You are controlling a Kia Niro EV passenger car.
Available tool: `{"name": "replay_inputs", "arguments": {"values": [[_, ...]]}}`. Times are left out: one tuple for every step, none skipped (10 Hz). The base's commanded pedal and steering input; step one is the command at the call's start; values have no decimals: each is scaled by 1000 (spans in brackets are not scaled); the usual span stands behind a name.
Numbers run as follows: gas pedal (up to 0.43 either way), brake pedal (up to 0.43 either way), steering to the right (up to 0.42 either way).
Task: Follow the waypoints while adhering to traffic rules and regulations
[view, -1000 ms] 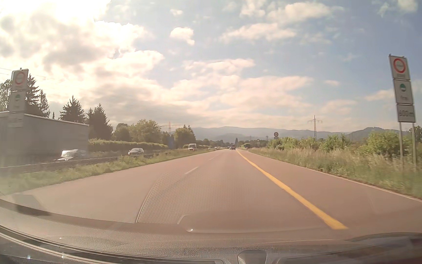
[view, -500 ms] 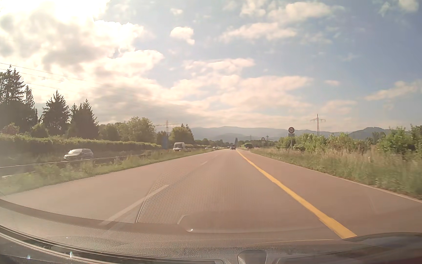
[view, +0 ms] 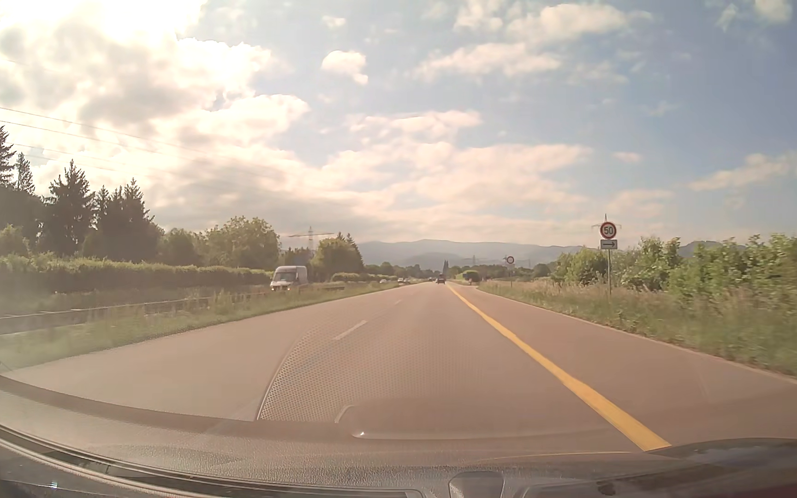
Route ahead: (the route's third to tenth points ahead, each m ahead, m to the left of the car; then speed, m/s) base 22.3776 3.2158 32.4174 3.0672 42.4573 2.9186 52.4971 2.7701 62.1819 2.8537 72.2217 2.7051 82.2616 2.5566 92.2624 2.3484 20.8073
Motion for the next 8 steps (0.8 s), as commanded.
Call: {"name": "replay_inputs", "arguments": {"values": [[358,0,0],[358,0,0],[350,0,0],[350,0,0],[331,0,0],[319,0,0],[319,0,0],[319,0,0]]}}
